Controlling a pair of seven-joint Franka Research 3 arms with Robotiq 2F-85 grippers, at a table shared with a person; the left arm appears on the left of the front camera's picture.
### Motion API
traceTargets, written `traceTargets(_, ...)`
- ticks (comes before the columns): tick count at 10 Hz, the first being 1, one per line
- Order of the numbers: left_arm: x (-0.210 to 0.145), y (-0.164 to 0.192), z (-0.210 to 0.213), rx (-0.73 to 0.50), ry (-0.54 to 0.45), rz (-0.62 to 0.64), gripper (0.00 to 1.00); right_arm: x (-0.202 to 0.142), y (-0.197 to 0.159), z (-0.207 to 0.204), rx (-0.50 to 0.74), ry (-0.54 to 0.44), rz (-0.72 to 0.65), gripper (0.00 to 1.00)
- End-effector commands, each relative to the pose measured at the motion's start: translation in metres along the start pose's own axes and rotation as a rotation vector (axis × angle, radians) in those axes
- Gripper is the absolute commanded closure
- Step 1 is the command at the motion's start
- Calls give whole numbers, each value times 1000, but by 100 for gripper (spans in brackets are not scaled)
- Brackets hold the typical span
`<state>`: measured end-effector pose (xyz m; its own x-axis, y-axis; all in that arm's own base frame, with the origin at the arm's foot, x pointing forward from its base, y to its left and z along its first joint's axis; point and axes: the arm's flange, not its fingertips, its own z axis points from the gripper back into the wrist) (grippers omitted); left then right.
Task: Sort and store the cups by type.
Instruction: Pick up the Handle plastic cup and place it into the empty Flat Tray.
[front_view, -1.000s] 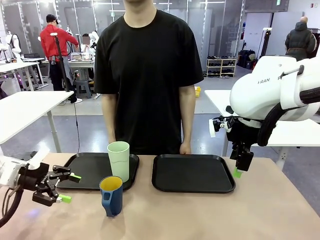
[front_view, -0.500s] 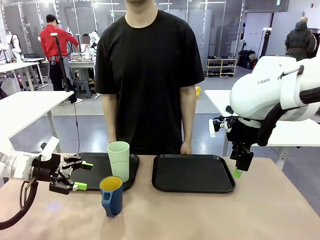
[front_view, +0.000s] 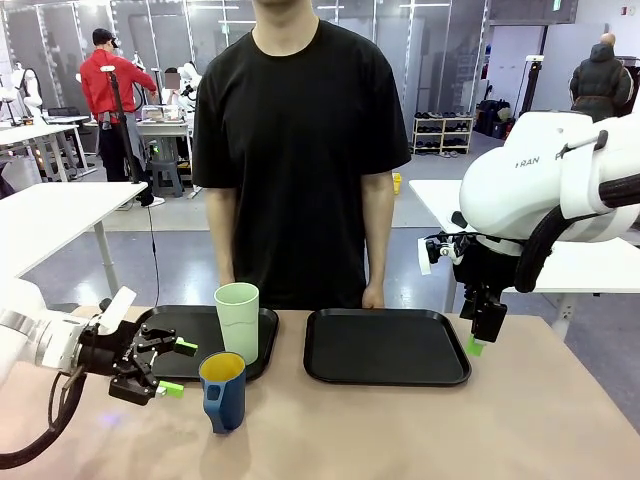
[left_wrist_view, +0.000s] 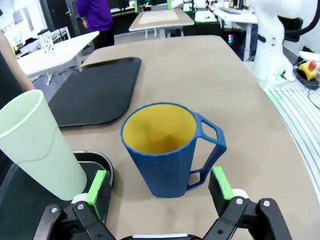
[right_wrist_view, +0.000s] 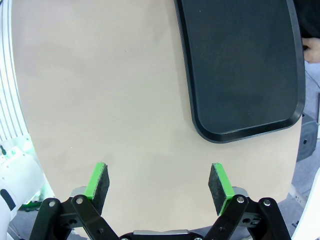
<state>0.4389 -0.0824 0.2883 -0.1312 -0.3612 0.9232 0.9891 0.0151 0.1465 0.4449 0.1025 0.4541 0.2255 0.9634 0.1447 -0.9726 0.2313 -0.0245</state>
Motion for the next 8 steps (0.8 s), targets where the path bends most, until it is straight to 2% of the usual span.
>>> traceTargets(1, -58, -14, -22, 26, 79, -60, 0, -2, 0, 1, -9, 3, 2, 0)
traceTargets(8, -77, -10, -46, -2, 40, -6, 0, -2, 0, 1, -9, 3, 2, 0)
